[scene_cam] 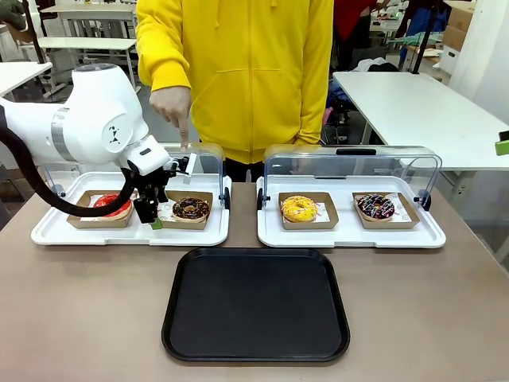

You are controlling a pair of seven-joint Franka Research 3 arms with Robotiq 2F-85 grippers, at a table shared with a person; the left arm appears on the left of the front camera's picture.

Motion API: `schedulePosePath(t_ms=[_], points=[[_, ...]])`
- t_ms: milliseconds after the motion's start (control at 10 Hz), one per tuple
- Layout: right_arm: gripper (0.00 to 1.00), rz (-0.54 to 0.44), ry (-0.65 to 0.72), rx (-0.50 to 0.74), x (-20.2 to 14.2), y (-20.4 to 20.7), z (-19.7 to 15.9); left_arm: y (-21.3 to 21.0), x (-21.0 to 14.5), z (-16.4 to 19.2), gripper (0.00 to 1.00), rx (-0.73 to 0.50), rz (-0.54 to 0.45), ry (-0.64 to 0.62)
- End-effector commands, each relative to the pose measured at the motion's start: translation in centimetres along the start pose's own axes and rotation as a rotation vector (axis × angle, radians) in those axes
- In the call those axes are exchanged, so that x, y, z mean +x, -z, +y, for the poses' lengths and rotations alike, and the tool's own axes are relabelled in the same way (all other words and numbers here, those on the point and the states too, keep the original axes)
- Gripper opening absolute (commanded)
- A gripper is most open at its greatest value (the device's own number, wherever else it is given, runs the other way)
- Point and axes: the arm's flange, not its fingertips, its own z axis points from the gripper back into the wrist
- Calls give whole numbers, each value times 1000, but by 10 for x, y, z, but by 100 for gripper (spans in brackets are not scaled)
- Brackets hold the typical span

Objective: Move the second donut from the left to the tray.
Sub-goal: Pick up the Paper togo box containing the Donut indicated by the person and place it on the Handle tray.

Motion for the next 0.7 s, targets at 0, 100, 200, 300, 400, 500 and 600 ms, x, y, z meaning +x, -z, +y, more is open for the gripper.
schedulePosePath(t_ms=[0, 100, 200, 300, 400, 500, 600], points=[[100, -30, -26, 1, 1, 1, -2, -6, -2, -10, 100, -5, 5, 16], [100, -30, -26, 1, 1, 1, -2, -6, -2, -10, 100, -5, 5, 16], [100, -30, -26, 1, 1, 1, -2, -1, 1, -1, 100, -1, 0, 3], [100, -30, -26, 1, 1, 1, -2, -8, -14, 1, 100, 0, -12, 35], [100, -30, -26, 1, 1, 1, -2, -7, -18, 5, 100, 1, -27, 51], [100, -30, -26, 1, 1, 1, -2, 0, -17, 8, 100, -17, -15, 59], [100, -30, -26, 1, 1, 1, -2, 2, -17, 10, 100, -16, -2, 67]])
